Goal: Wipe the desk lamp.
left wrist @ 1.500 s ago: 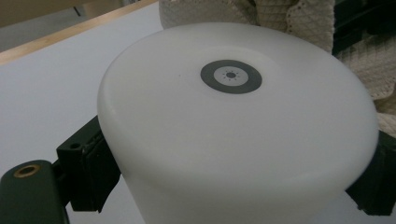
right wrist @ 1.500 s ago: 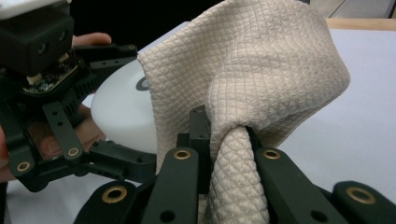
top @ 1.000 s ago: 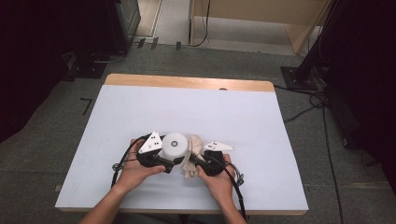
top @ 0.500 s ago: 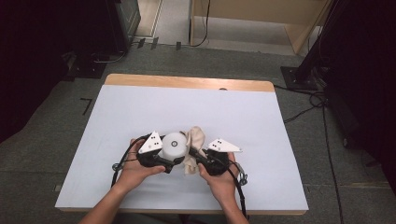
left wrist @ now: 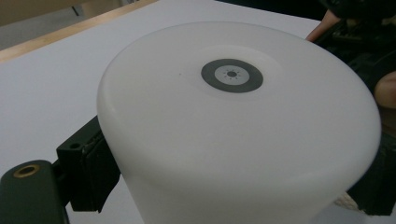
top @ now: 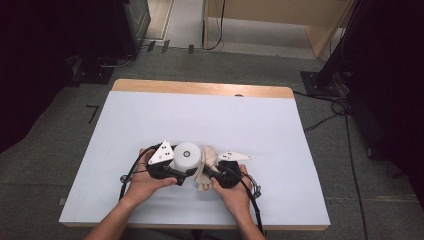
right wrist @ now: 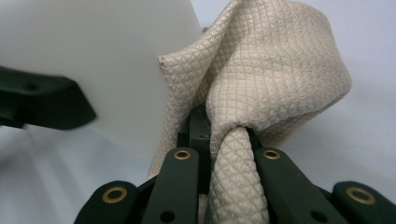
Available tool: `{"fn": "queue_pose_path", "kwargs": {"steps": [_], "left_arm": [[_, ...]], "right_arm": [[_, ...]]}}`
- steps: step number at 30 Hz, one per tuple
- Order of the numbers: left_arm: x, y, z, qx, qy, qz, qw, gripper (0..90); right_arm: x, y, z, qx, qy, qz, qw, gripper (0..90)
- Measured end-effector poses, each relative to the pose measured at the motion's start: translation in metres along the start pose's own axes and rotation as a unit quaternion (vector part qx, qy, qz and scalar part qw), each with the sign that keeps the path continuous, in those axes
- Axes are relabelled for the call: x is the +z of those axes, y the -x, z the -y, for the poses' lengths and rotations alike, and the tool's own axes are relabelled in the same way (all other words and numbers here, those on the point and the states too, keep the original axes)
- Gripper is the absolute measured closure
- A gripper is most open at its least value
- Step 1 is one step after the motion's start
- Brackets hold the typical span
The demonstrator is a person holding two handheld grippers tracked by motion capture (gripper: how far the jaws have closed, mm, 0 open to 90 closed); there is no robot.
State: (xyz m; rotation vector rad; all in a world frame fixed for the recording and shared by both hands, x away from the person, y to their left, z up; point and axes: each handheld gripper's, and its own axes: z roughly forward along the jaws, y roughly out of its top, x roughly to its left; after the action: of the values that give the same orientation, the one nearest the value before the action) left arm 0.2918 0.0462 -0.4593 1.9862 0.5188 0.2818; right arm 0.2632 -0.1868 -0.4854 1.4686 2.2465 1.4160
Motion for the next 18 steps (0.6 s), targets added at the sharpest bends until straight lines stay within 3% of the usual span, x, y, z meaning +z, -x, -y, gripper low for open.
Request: {"fn": "queue_pose_path", "kwargs": {"steps": [6,10,15,18], "left_arm": [[0.000,0.000,0.000,0.000,0.000,0.000,1.0000,8.4],[0.000,0.000,0.000,0.000,0.001,0.000,1.0000,8.3],[0.000,0.000,0.000,0.000,0.001,-0.001,1.0000,8.3],[0.000,0.000,0.000,0.000,0.002,-0.001,1.0000,8.3]], "right_arm": [[-0.023,-0.015,-0.015,-0.028,0.058,-0.005,0.9979,84.2],[-0.035,-0.024,-0.023,-0.047,0.074,-0.003,0.9961,84.1],[-0.025,-0.017,-0.017,-0.031,0.049,-0.004,0.9983,84.1],[-0.011,-0.007,-0.007,-0.013,0.018,-0.002,0.9998,84.1]]}}
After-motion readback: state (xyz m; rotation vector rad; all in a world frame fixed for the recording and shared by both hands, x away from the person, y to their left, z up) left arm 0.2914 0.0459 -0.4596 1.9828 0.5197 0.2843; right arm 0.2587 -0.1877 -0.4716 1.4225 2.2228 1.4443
